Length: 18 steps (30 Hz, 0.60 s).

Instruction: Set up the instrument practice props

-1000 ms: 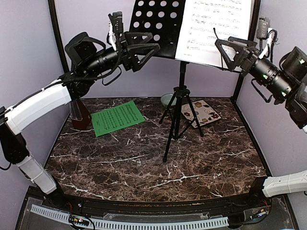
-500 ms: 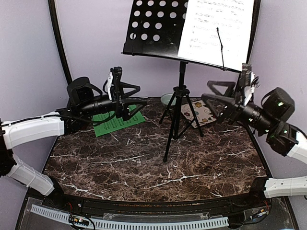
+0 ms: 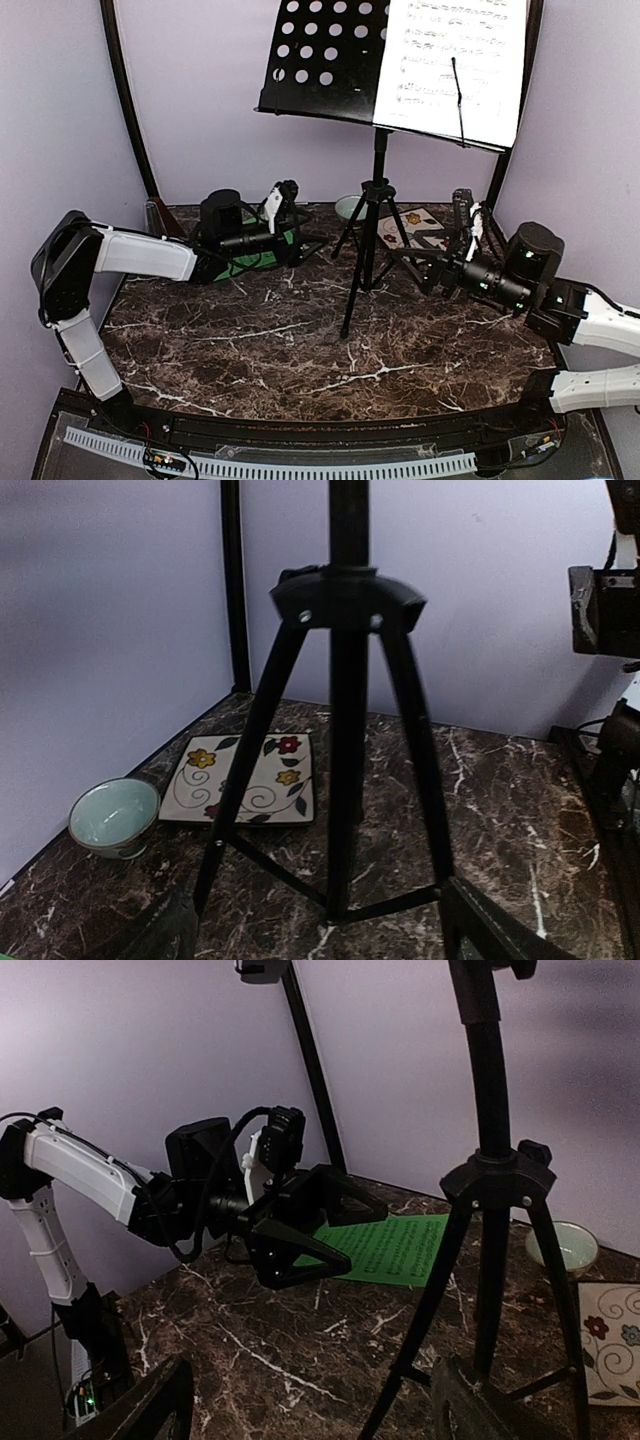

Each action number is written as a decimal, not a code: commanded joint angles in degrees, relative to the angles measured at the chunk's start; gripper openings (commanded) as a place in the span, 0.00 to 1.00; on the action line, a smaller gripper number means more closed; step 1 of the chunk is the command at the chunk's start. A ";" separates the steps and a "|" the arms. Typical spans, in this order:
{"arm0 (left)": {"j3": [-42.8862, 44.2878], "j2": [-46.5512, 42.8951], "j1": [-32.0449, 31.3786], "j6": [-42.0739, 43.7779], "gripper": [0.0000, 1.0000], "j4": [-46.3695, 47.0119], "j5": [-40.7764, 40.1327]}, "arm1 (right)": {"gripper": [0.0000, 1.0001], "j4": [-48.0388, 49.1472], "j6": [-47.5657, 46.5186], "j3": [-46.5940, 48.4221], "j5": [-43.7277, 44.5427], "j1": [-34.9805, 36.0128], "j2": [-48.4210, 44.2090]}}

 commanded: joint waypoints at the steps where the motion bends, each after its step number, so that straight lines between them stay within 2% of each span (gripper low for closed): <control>1: 6.80 6.53 1.29 7.33 0.85 1.77 0.09 | 0.81 -5.33 -1.03 -0.12 11.58 -3.00 4.08; 8: 17.86 18.04 1.29 18.67 0.76 -2.92 -0.30 | 0.79 -3.97 -3.66 -2.66 12.05 -11.49 10.41; 13: 25.25 24.08 1.29 24.13 0.69 -8.35 -0.74 | 0.70 -0.76 -6.30 -3.59 8.55 -18.54 18.72; 18: 29.17 27.80 1.29 27.83 0.62 -10.49 -3.25 | 0.62 2.18 -8.29 -2.52 9.52 -20.95 26.95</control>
